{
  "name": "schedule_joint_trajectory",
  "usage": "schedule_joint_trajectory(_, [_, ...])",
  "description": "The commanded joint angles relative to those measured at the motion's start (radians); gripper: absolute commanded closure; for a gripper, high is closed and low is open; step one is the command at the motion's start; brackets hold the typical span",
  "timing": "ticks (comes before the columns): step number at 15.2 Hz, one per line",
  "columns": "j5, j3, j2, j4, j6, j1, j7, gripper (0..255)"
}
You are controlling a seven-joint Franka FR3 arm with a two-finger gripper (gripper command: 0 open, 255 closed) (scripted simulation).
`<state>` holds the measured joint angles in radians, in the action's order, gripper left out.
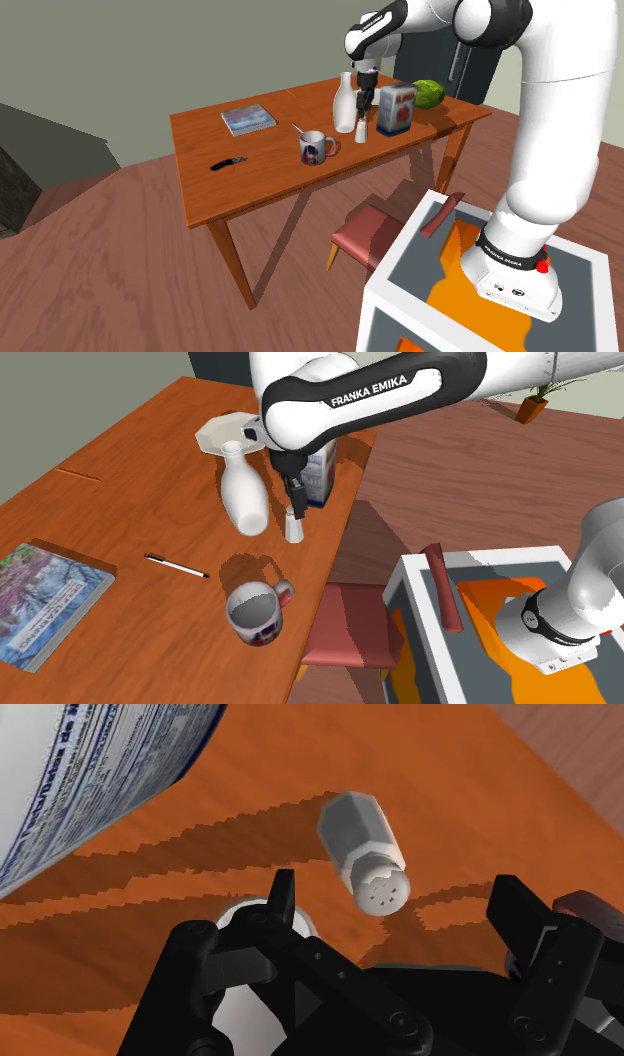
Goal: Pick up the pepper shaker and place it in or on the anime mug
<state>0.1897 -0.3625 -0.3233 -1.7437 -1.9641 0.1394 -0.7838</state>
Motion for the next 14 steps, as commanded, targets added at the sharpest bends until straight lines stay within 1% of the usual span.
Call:
schedule_joint_trajectory(1, [0.013,0.003,-0.032,0.008,-0.019,0.008,-0.014,0])
schedule_joint_trajectory(7, [0.027,0.010,-0.056,-0.035,-0.085,0.007,-0.023,0])
schedule_joint_trajectory(14, [0.027,0.010,-0.056,-0.035,-0.085,0.007,-0.023,0])
